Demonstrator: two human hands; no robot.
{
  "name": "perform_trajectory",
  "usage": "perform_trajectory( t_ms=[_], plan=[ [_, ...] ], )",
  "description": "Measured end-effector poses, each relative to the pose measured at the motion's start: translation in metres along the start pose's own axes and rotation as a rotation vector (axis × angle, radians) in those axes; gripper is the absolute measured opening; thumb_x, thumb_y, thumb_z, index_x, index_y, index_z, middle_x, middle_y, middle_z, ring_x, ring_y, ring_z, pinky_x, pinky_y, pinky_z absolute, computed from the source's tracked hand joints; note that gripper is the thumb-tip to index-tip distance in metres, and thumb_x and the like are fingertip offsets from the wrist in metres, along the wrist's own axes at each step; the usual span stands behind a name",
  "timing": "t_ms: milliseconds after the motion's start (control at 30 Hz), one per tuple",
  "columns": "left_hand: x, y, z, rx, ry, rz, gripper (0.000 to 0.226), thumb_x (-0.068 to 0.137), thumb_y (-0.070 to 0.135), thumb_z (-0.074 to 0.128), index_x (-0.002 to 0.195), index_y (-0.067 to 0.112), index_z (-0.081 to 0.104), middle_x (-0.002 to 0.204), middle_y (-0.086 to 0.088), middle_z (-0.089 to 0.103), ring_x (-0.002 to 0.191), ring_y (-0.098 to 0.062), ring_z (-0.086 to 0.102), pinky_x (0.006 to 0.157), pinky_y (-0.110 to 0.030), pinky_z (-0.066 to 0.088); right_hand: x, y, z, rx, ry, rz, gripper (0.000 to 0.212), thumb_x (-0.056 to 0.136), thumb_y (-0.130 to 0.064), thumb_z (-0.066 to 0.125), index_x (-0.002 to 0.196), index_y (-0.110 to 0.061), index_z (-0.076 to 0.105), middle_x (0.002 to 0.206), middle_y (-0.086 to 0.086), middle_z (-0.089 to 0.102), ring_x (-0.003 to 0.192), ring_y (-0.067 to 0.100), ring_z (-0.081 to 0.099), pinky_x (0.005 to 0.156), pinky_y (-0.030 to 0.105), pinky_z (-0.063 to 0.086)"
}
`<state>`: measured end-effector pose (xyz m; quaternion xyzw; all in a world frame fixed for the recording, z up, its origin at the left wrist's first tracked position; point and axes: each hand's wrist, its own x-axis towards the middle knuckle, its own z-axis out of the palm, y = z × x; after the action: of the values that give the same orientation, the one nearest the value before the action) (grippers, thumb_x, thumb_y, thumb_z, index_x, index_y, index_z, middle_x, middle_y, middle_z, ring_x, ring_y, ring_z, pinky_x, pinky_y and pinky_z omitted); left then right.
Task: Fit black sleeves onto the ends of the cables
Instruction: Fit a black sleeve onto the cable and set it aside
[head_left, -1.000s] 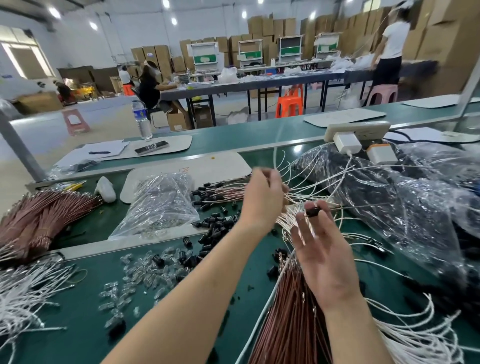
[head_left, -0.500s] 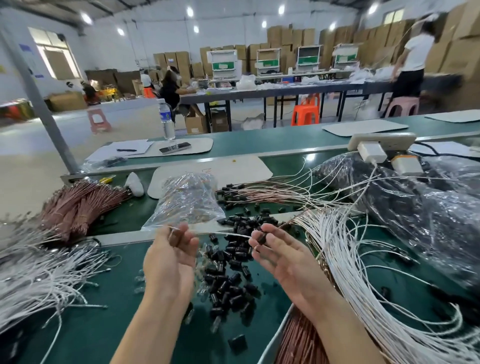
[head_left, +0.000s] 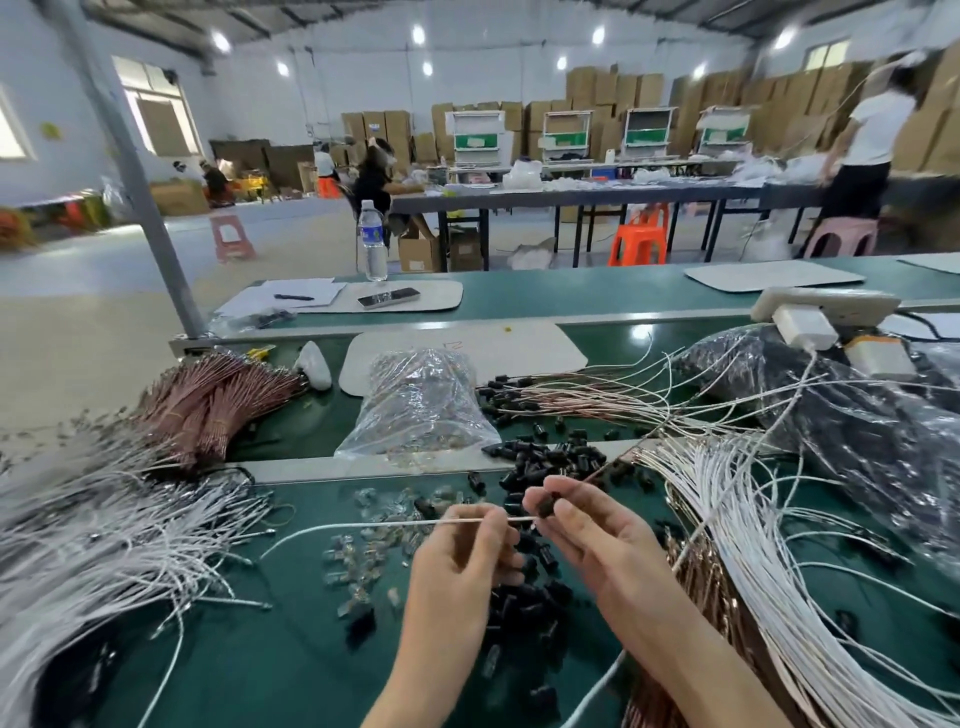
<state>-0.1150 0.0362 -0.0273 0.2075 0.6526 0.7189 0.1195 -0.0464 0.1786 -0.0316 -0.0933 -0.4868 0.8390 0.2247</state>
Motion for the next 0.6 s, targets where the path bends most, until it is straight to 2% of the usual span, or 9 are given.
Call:
perform_trajectory(
  t_ms=[100, 200, 367, 467, 600],
  plan=[
    [0.001, -0.003, -0.003, -0.091, 0.089, 0.023, 0.019, 0.093, 0.023, 0.061, 0.099, 0.006, 0.068, 0.082, -0.008, 0.075, 0.071, -0.022, 0.073, 0.062, -0.026, 0.059, 0.002, -0.002, -0.002, 0.077, 0.032, 0.016, 0.023, 0.089, -0.012, 0.065, 0.107, -0.016, 0.078, 0.122, 0.017, 0.071, 0.111, 0.030, 0.071, 0.088, 0.032, 0.059],
    [0.004, -0.004, -0.009, -0.153, 0.171, 0.021, 0.019, 0.097, 0.019, 0.056, 0.101, 0.005, 0.067, 0.085, -0.009, 0.075, 0.074, -0.023, 0.073, 0.063, -0.024, 0.059, 0.004, -0.009, -0.008, 0.233, 0.129, 0.037, 0.024, 0.092, -0.005, 0.059, 0.108, -0.010, 0.076, 0.119, 0.018, 0.072, 0.101, 0.030, 0.074, 0.080, 0.034, 0.061],
    [0.002, -0.007, -0.008, -0.121, 0.160, 0.045, 0.022, 0.094, 0.025, 0.056, 0.102, 0.008, 0.067, 0.086, -0.006, 0.075, 0.075, -0.022, 0.073, 0.064, -0.025, 0.059, 0.003, -0.012, -0.016, 0.389, 0.224, 0.050, 0.028, 0.089, -0.003, 0.059, 0.114, -0.006, 0.072, 0.111, 0.019, 0.074, 0.098, 0.029, 0.075, 0.078, 0.033, 0.062],
    [0.000, -0.010, -0.005, -0.088, 0.152, 0.067, 0.018, 0.096, 0.022, 0.056, 0.102, 0.009, 0.067, 0.085, -0.004, 0.074, 0.074, -0.020, 0.072, 0.064, -0.025, 0.059, 0.002, -0.011, -0.017, 0.390, 0.224, 0.077, 0.027, 0.089, -0.003, 0.060, 0.112, -0.007, 0.074, 0.103, 0.019, 0.074, 0.095, 0.029, 0.075, 0.079, 0.034, 0.062],
    [0.001, -0.011, -0.008, -0.080, 0.157, 0.075, 0.015, 0.100, 0.015, 0.053, 0.101, 0.008, 0.066, 0.083, -0.003, 0.073, 0.071, -0.018, 0.070, 0.062, -0.025, 0.058, 0.001, -0.011, -0.019, 0.420, 0.196, 0.083, 0.030, 0.088, -0.004, 0.062, 0.115, -0.005, 0.074, 0.105, 0.019, 0.074, 0.095, 0.028, 0.075, 0.079, 0.034, 0.062]
  ],
)
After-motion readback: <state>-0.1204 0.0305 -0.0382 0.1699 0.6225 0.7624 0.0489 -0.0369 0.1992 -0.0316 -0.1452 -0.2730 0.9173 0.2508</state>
